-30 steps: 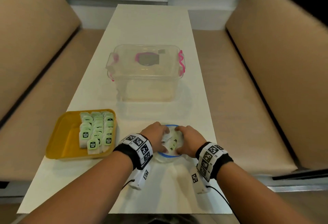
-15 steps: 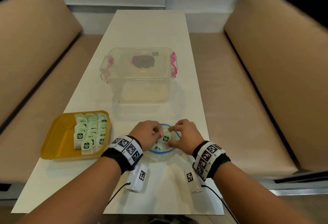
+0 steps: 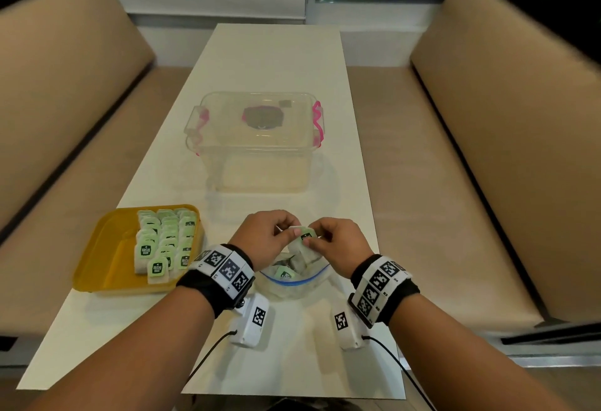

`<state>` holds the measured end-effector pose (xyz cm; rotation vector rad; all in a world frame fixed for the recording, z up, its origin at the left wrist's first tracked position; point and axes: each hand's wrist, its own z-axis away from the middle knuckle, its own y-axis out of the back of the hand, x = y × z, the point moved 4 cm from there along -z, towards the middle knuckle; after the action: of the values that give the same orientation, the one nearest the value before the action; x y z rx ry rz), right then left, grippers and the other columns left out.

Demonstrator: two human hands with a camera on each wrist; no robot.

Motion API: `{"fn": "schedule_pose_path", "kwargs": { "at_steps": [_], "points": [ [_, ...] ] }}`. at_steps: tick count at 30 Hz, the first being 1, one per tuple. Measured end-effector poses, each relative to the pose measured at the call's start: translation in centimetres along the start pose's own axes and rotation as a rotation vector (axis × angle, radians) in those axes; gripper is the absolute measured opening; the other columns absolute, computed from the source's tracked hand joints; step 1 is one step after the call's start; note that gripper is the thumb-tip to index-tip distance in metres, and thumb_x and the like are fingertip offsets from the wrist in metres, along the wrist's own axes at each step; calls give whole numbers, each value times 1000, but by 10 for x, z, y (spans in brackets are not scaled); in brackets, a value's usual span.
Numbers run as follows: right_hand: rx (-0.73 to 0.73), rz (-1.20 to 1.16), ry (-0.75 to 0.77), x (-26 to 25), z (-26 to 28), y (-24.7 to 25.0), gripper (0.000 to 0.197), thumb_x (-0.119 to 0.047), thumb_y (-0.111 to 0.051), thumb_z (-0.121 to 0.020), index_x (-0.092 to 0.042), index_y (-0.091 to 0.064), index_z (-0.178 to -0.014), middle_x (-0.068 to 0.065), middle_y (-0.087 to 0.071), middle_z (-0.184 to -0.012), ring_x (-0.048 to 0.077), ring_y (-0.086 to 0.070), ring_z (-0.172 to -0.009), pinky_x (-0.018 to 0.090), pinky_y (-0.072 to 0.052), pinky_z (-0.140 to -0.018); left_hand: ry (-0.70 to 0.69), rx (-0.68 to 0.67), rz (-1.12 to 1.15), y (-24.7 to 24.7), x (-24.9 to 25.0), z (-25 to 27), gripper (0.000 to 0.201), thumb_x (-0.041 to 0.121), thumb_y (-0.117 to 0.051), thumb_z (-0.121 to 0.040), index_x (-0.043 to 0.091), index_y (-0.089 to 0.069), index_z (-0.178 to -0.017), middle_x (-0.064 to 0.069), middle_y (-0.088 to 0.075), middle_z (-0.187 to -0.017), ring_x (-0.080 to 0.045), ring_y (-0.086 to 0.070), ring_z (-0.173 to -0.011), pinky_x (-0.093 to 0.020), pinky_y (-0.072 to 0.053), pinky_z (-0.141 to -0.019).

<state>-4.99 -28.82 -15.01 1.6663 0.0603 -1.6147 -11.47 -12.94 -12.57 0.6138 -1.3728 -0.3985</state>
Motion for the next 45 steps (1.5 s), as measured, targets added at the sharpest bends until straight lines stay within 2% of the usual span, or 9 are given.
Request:
{"fn": "schedule_pose_path", "kwargs": {
  "at_steps": [3,6,11,17,24,30,34,39,45],
  "points": [
    [73,-17,-55,6,-2,3,20,-26,-77,-81,-24,-60,-71,-6,-61,-66,11,-54,-61,28,-49,-60,28,83,4,12,-2,-2,4,28,-71,-88,28,-71,-84,17,-66,-66,1,-58,-63,-21,-47,-67],
    [72,-89,-51,2,-4,3,18,-21,-66,-88,-14,-52,-77,-2,-68,-73,13,-62,-68,41,-54,-70,50,125,5,27,-3,-2,4,27,-72,-87,27,-71,-83,8,-70,-71,-10,-64,-69,-29,-55,-71],
    [2,-221,-27,-19,-10,-3,16,-7,-44,-92,-17,-35,-84,6,-57,-72,23,-57,-66,52,-51,-74,0,86,-28,47,4,4,6,23,-72,-87,28,-70,-85,6,-71,-77,-9,-66,-73,-22,-52,-71],
    [-108,-124,148,-66,-23,-26,18,-21,-73,-83,-23,-62,-97,-13,-53,-69,0,-48,-60,17,-42,-64,-68,94,-15,76,9,15,7,22,-71,-88,29,-69,-86,6,-70,-76,-9,-65,-74,-23,-53,-72],
    [-109,-54,159,-99,-39,-67,8,-24,-71,-86,-19,-70,-92,1,-69,-81,19,-61,-75,34,-50,-73,-98,133,-118,128,-2,28,10,20,-69,-89,29,-66,-84,7,-66,-73,-6,-57,-65,-16,-44,-63],
    [-154,-174,29,-124,-53,-100,13,-10,-50,-90,-18,-43,-98,3,-46,-71,14,-41,-57,33,-37,-60,55,150,-163,194,-43,39,8,18,-73,-85,25,-69,-84,7,-69,-77,-7,-63,-73,-14,-46,-65],
    [-176,-211,-12,-140,-62,-120,8,-27,-49,-84,-21,-46,-80,6,-55,-71,20,-45,-63,37,-39,-64,169,65,-267,224,-82,49,11,14,-76,-82,23,-70,-80,7,-70,-75,-10,-66,-75,-26,-55,-71],
    [-180,-129,44,-149,-67,-141,6,-15,-59,-93,-9,-59,-90,11,-70,-87,20,-62,-76,41,-54,-72,276,-221,-515,224,-122,59,8,19,-74,-84,25,-69,-83,14,-64,-75,-2,-58,-69,-14,-43,-60],
    [-128,-89,60,-153,-70,-159,4,-15,-71,-88,-11,-72,-88,-1,-71,-84,6,-62,-76,18,-51,-73,391,-398,-640,201,-159,55,12,13,-71,-85,18,-73,-95,5,-67,-89,-15,-66,-89,-24,-52,-76]
  ]
}}
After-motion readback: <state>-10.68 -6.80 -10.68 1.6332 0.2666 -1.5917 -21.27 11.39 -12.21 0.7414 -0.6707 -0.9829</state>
